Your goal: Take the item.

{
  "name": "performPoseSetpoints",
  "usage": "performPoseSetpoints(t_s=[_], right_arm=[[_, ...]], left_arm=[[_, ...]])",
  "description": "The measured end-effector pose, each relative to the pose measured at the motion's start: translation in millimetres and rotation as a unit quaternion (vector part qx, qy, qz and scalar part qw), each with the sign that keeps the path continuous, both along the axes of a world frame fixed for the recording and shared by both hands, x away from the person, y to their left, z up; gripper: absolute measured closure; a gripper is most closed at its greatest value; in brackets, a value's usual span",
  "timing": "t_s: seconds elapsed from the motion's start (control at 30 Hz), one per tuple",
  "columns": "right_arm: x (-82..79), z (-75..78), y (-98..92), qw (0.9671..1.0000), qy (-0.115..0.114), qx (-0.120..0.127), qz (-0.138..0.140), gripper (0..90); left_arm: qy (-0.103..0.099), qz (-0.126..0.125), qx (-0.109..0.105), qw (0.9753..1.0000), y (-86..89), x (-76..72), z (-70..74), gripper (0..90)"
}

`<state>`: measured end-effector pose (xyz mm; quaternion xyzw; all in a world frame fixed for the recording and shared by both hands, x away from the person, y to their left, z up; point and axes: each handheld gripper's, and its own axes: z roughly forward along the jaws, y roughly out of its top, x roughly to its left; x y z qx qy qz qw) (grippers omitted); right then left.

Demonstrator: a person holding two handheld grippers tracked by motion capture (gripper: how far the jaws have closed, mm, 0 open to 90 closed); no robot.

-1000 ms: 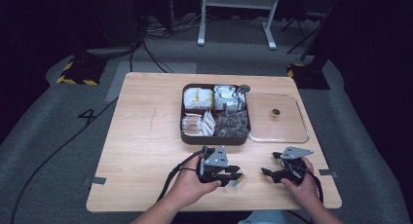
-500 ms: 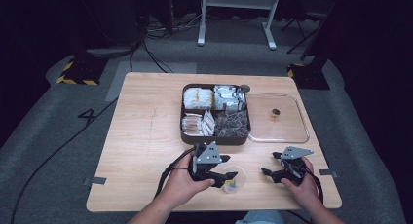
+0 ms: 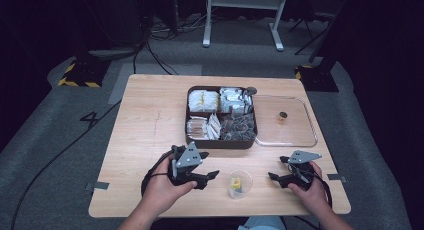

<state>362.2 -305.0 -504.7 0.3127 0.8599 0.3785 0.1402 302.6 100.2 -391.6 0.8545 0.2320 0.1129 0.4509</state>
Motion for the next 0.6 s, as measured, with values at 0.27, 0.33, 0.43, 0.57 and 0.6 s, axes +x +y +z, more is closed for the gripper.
performPoseSetpoints(t_s=[0.27, 0.33, 0.43, 0.57, 0.6], right_arm=[[-0.6, 0.0, 0.1, 1.0, 0.001, 0.0, -0.002, 16.5], [-0.9, 0.0, 0.1, 1.0, 0.0, 0.0, -0.003, 16.5], [-1.4, 0.0, 0.2, 1.0, 0.0, 0.0, -0.003, 16.5], [-1.8, 0.0, 0.2, 1.0, 0.0, 0.0, -0.004, 16.5], [-1.8, 0.0, 0.3, 1.0, 0.0, 0.0, -0.004, 16.5]], left_arm=[[-0.006, 0.054, 0.04, 0.9977, 25.4, 0.2, -11.0, 34.3], [0.005, 0.064, 0.041, 0.9971, 33.5, 0.8, -18.1, 34.0], [0.011, 0.075, 0.045, 0.9961, 42.6, 2.1, -26.8, 33.3], [0.018, 0.091, 0.052, 0.9943, 51.3, 3.6, -35.8, 32.2], [0.022, 0.097, 0.053, 0.9937, 54.6, 4.2, -39.6, 31.9]])
